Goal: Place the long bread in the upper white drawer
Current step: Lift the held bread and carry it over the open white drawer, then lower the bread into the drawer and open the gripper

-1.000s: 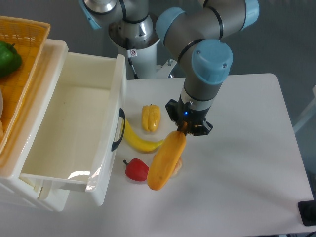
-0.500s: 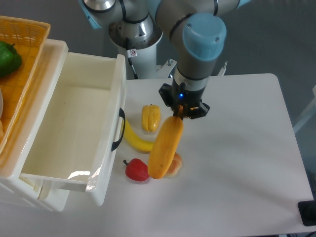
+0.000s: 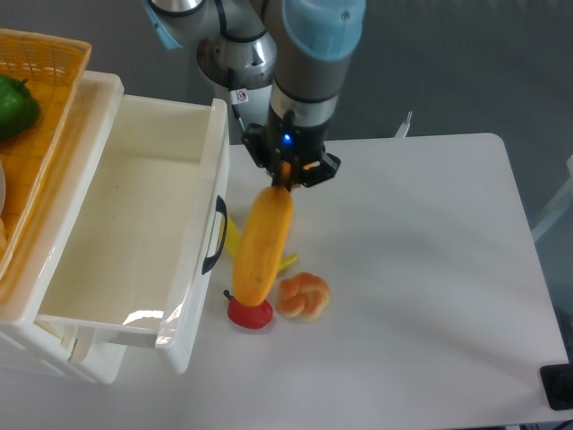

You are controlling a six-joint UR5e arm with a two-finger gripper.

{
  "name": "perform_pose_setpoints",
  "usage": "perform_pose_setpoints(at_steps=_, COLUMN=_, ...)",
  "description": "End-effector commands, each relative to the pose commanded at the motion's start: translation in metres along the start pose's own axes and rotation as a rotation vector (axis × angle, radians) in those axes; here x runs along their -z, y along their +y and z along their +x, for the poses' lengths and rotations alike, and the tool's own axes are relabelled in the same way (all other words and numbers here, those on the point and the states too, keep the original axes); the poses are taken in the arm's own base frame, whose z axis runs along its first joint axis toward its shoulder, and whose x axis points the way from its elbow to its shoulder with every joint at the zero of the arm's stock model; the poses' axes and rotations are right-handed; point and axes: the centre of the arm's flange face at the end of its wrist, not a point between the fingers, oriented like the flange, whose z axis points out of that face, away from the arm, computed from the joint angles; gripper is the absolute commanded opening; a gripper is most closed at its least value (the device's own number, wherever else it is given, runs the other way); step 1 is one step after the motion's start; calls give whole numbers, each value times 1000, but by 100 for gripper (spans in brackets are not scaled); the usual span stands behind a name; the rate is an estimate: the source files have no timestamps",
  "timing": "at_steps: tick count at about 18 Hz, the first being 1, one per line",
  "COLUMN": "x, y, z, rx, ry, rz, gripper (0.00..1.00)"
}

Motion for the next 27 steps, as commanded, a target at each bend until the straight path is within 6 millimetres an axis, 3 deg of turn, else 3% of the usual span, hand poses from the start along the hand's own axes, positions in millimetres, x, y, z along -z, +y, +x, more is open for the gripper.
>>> perform_pose_setpoints(at_steps=8, x=19, y=-3, z=52, rx=33, ry=26, rz=29, gripper=0)
perform_pose_setpoints(at_steps=15, x=8, y=-18, z=97, rx=27, ry=48, rz=13, gripper=1)
perform_pose_setpoints(at_steps=18, x=-1, y=-24, z=106, rx=23, ry=75, rz=12, gripper=5)
perform_pose_setpoints(at_steps=22, x=-10, y=-30, z=109, rx=13, ry=90, rz=2, gripper=17)
perform_pose_setpoints(at_steps=24, x=-12, y=-32, z=112, rx=4, ry=93, rz=-2, gripper=30)
perform_pose_setpoints(at_steps=27, x=-17, y=-36, z=115, rx=-5, ry=95, rz=-10, gripper=35)
